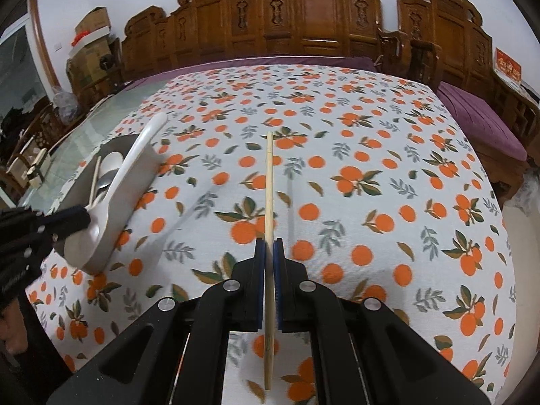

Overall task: Organize utensils
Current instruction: 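Carry the white spoon and chopstick toward the grey tray with both grippers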

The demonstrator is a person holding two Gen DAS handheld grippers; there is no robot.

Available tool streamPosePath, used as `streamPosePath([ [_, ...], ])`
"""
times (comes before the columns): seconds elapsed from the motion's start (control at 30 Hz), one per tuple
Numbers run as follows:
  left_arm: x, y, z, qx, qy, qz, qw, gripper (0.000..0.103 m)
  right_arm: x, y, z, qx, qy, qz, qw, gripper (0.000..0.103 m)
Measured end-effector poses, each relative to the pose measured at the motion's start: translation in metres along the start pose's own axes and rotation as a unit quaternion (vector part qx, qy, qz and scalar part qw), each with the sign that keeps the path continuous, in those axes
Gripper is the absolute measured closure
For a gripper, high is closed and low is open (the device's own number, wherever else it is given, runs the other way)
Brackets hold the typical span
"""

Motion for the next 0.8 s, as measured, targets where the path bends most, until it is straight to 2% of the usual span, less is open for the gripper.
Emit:
streamPosePath([
  [0.47,0.058,-0.001,0.008,-0.007,-0.033,0.024,0.9991,0.102,0.061,-0.009,0.014,-0.015,-0.029,0.059,0.998,0.097],
  [0.8,0.101,0.011,-0.007,0.014,-0.057,0.045,0.9972,0.102,0.082,-0.008,0.014,-0.014,-0.034,0.081,0.996,0.097],
])
Point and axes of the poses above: each gripper's, at about its wrist camera, not at the fingertips, and z roughly against the way its jaws point, x to its left, y to its underside, the point moved 5 cm from there along -z, roughly the way its jaws point, and after that the axes turned 3 degrees about z, right-handed, at the moved point
